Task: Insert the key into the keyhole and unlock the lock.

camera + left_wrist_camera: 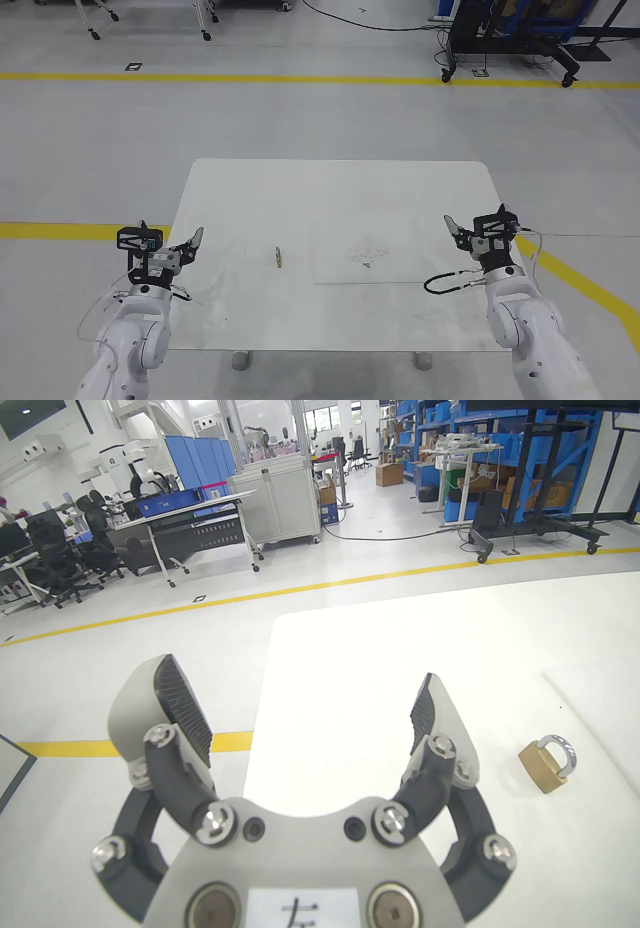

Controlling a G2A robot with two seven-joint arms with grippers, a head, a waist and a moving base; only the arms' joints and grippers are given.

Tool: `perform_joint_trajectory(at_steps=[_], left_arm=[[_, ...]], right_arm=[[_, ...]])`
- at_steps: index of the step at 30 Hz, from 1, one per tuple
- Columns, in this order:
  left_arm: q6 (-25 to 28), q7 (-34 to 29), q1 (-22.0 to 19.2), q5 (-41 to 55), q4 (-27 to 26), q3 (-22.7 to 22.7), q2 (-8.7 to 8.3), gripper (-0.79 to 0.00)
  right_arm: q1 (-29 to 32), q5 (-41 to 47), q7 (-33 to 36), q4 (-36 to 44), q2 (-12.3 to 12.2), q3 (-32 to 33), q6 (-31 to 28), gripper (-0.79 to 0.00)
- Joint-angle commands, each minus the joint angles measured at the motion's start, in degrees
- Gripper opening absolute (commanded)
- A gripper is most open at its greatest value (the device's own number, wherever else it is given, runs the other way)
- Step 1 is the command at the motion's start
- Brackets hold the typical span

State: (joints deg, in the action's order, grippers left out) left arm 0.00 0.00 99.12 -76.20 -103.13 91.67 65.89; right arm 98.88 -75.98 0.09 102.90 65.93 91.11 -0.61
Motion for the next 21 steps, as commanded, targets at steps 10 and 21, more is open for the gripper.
perform_joint_trajectory(at_steps=[10,21], left_arm=[[0.00,0.00,0.00,0.00,0.00,0.00,0.00,0.000],[0.00,0.00,0.00,0.00,0.00,0.00,0.00,0.000]], right_arm=[[-9.21,1.94,5.82,-10.30,1.01,-12.14,-12.33,0.000],[-9.10,5.84,5.23,-11.35,1.25,-13.36,-15.38,0.000]])
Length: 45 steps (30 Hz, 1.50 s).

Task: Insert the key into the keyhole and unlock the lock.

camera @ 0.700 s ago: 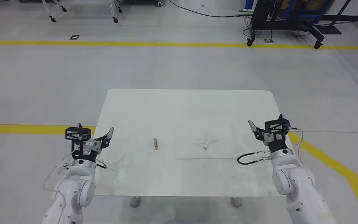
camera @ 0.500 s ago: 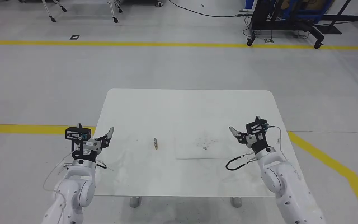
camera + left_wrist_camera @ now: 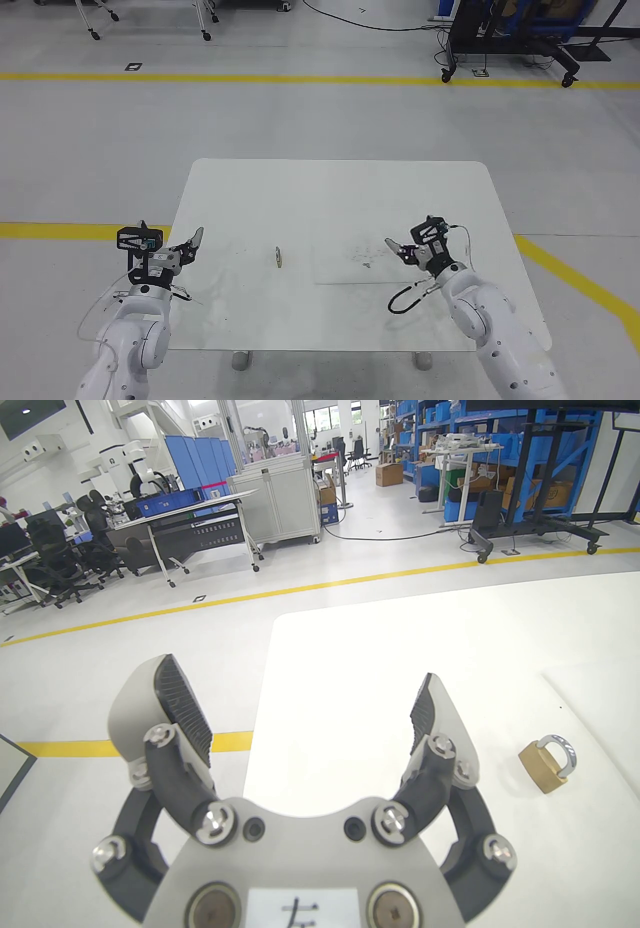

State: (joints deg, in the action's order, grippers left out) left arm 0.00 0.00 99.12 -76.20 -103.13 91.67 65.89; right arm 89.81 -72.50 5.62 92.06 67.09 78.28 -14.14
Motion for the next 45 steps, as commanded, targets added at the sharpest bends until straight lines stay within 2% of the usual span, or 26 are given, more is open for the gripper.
perform_joint_trajectory(at_steps=[1,6,10,13,15,18,19,20,22,24,28,32,34,35,36,45], left_arm=[[0.00,0.00,0.00,0.00,0.00,0.00,0.00,0.000],[0.00,0.00,0.00,0.00,0.00,0.00,0.00,0.000],[0.00,0.00,0.00,0.00,0.00,0.00,0.00,0.000],[0.00,0.00,0.00,0.00,0.00,0.00,0.00,0.000],[0.00,0.00,0.00,0.00,0.00,0.00,0.00,0.000],[0.00,0.00,0.00,0.00,0.00,0.00,0.00,0.000],[0.00,0.00,0.00,0.00,0.00,0.00,0.00,0.000],[0.00,0.00,0.00,0.00,0.00,0.00,0.00,0.000],[0.00,0.00,0.00,0.00,0.00,0.00,0.00,0.000],[0.00,0.00,0.00,0.00,0.00,0.00,0.00,0.000],[0.00,0.00,0.00,0.00,0.00,0.00,0.00,0.000],[0.00,0.00,0.00,0.00,0.00,0.00,0.00,0.000],[0.00,0.00,0.00,0.00,0.00,0.00,0.00,0.000],[0.00,0.00,0.00,0.00,0.00,0.00,0.00,0.000],[0.00,0.00,0.00,0.00,0.00,0.00,0.00,0.000],[0.00,0.00,0.00,0.00,0.00,0.00,0.00,0.000]], right_arm=[[-0.39,4.61,-0.74,-1.46,0.16,-1.15,-5.01,0.000],[-6.53,11.97,-1.92,-11.57,-0.15,-1.90,-24.20,0.000],[-12.70,6.51,-2.11,-17.48,-0.84,-2.98,-37.43,0.000],[-17.39,1.35,-2.46,-20.96,-1.13,-4.45,-43.68,0.000],[-19.40,-3.36,-3.87,-21.42,-1.35,-6.04,-43.86,-0.006],[-21.11,-11.91,-7.42,-21.49,-2.01,-9.23,-43.86,-0.074],[-21.77,-14.23,-8.56,-22.16,-2.22,-9.93,-43.86,-0.132],[-22.39,-16.10,-9.72,-22.83,-2.34,-10.73,-43.86,-0.249],[-23.58,-19.45,-11.77,-23.95,-2.56,-12.79,-43.86,-0.348],[-24.78,-21.90,-13.33,-25.40,-2.74,-14.33,-43.86,-0.406],[-26.59,-24.47,-16.68,-28.01,-3.13,-16.59,-43.86,-0.453],[-28.27,-26.88,-16.98,-29.98,-3.28,-18.81,-43.86,-0.505],[-29.00,-27.59,-17.38,-30.59,-3.35,-19.81,-43.86,-0.582],[-29.30,-27.67,-17.70,-30.92,-3.37,-20.15,-43.86,-0.711],[-29.59,-27.72,-18.00,-31.17,-3.39,-20.43,-43.86,-0.785],[-31.47,-29.16,-20.62,-32.20,-3.80,-22.96,-43.86,-0.785]])
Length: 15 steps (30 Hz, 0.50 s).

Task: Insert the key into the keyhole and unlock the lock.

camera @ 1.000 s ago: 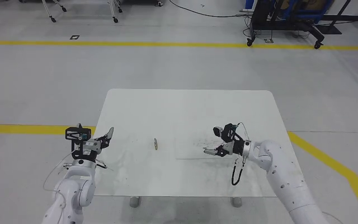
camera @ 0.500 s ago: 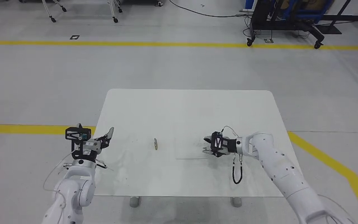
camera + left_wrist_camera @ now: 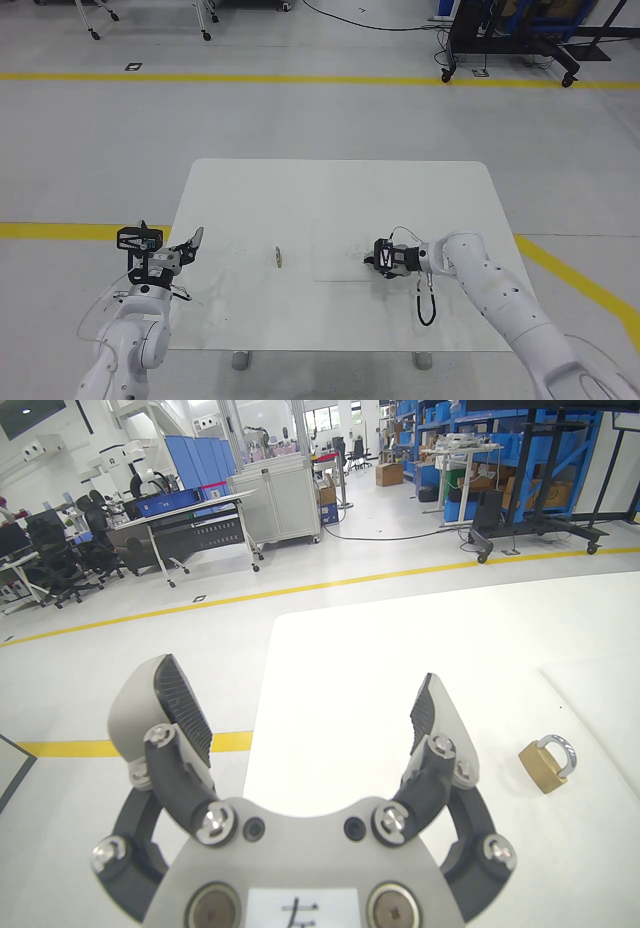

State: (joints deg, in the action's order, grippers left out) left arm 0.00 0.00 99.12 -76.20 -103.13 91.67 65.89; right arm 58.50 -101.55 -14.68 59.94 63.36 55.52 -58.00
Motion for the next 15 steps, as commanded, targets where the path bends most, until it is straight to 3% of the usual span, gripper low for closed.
perform_joint_trajectory(at_steps=[1,8,15], left_arm=[[0.00,0.00,0.00,0.00,0.00,0.00,0.00,0.000],[0.00,0.00,0.00,0.00,0.00,0.00,0.00,0.000],[0.00,0.00,0.00,0.00,0.00,0.00,0.00,0.000]], right_arm=[[-0.33,-0.22,-0.82,-0.11,-0.18,-0.39,0.00,-0.785],[0.71,-0.55,-8.32,4.29,-2.09,1.00,0.00,-0.785],[2.53,-1.69,-9.36,7.62,-3.26,2.80,0.00,-0.785]])
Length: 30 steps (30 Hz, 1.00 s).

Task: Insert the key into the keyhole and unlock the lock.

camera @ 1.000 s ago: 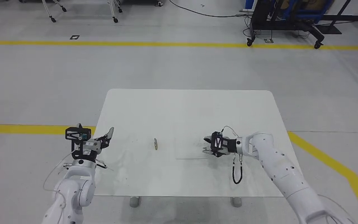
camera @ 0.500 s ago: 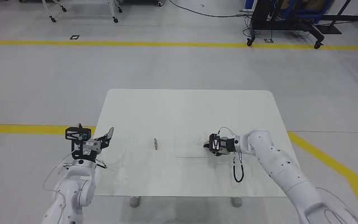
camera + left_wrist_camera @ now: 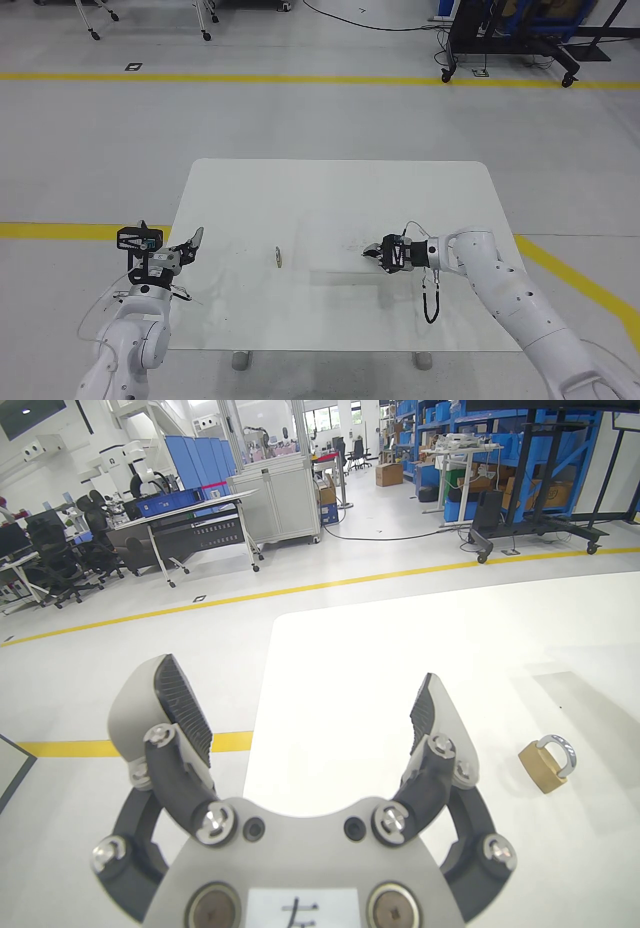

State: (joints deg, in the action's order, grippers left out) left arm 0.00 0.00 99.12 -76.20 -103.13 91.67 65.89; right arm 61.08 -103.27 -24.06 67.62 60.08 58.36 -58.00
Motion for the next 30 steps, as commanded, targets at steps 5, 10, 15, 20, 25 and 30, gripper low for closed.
perform_joint_trajectory(at_steps=[5,10,15,20,25,30], left_arm=[[0.00,0.00,0.00,0.00,0.00,0.00,0.00,0.000],[0.00,0.00,0.00,0.00,0.00,0.00,0.00,0.000],[5.12,-3.07,-4.83,-3.75,-1.82,-3.17,-0.07,0.000],[15.77,-9.24,-17.15,-10.52,-1.37,-11.66,0.09,0.000],[25.65,-17.62,-29.93,-8.94,4.68,-21.38,1.25,0.000],[26.65,-20.69,-38.75,-9.67,13.45,-32.36,3.50,0.000]], right_arm=[[-0.04,0.03,0.02,-0.07,0.02,-0.04,0.00,-0.785],[-0.04,0.03,0.02,-0.07,0.02,-0.04,0.00,-0.785],[-0.04,0.03,0.02,-0.07,0.02,-0.04,0.00,-0.785],[-0.04,0.03,0.02,-0.07,0.02,-0.04,0.00,-0.785],[-0.04,0.03,0.02,-0.07,0.02,-0.04,0.00,-0.785],[-0.04,0.03,0.02,-0.07,0.02,-0.04,0.00,-0.785]])
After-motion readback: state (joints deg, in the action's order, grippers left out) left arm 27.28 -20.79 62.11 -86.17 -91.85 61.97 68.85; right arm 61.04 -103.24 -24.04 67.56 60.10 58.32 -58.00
